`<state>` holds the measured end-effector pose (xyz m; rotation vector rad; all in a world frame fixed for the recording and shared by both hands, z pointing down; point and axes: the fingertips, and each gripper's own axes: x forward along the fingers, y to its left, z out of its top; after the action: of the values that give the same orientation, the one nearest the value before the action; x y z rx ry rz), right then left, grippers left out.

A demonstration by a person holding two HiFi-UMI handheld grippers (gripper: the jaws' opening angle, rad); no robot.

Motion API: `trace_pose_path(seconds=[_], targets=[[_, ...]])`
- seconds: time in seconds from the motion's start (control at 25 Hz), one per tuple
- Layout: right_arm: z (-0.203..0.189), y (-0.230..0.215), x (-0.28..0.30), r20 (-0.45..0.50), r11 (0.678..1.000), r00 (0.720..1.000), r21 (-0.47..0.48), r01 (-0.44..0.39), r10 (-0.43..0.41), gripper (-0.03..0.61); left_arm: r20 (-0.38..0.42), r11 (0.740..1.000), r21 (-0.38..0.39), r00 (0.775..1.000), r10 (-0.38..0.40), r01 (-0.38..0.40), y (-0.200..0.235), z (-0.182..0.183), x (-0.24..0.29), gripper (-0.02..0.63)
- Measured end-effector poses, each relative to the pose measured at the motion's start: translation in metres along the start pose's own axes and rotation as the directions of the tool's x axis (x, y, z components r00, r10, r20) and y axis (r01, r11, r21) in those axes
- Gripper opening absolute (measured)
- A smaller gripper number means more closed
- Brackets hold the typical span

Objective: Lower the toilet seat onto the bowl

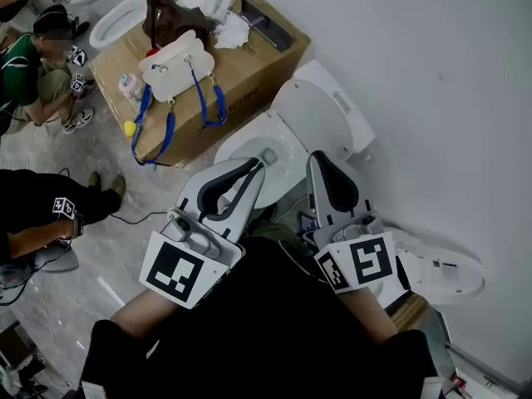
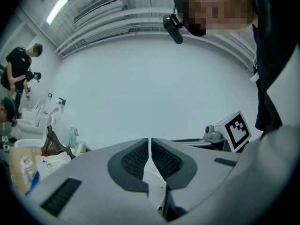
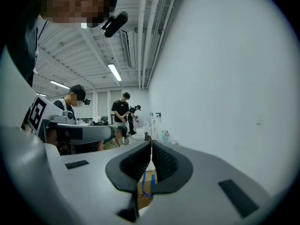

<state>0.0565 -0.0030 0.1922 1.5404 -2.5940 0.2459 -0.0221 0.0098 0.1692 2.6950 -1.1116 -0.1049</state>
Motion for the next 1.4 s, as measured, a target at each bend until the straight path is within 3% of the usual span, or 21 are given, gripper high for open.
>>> trace_pose_path(seconds=[0.44, 1.4], targets=[[0.01, -0.005, -0.003, 0.033, 0.999, 0.999, -0.032, 0.011, -0.01, 0.037, -0.001, 0.999, -0.036, 1.0, -0.002, 0.002, 0.006, -0.004, -0.003, 0.032], [-0.006, -0.024, -0.01, 0.029, 1.0, 0.999, 0.006, 0.025, -0.025, 0.037, -0.064, 0.999, -0.04, 0.998, -0.022, 0.02, 0.004, -0.03, 0.01, 0.032]])
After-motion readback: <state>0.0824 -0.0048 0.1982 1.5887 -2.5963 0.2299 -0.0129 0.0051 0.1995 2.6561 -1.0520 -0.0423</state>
